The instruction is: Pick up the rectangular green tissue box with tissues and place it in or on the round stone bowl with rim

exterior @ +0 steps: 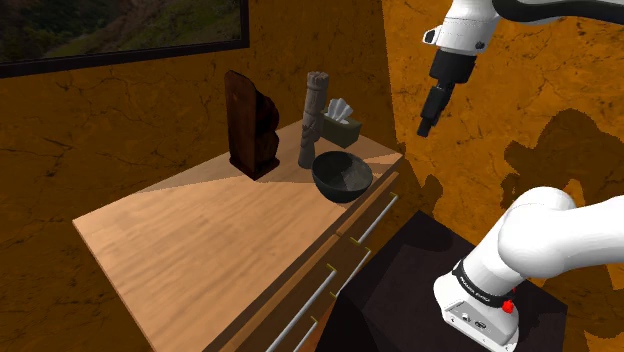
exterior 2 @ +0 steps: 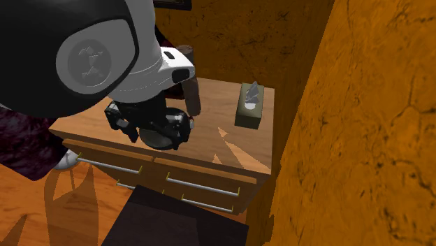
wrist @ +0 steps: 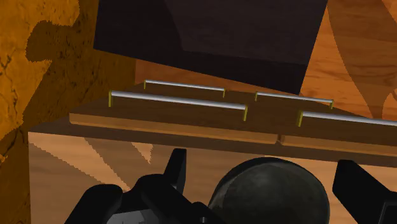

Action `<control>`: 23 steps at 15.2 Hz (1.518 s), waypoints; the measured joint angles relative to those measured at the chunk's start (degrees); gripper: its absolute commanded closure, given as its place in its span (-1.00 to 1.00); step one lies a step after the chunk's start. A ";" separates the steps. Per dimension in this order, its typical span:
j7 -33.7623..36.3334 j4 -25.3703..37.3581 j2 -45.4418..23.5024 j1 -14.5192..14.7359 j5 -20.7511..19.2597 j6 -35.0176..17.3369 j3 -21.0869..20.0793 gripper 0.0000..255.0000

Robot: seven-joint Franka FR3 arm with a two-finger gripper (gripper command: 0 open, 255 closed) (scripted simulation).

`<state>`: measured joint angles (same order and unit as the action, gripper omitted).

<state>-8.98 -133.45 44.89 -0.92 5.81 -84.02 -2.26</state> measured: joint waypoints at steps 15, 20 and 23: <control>-6.57 6.10 -20.88 -2.27 6.05 -21.01 8.94 -1.00; -9.96 11.10 -30.03 -2.24 11.15 -26.82 11.99 -1.00; -12.61 14.40 -35.51 -2.42 14.97 -29.53 13.79 -1.00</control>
<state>-21.59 -119.06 9.37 -3.34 20.78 -113.55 11.52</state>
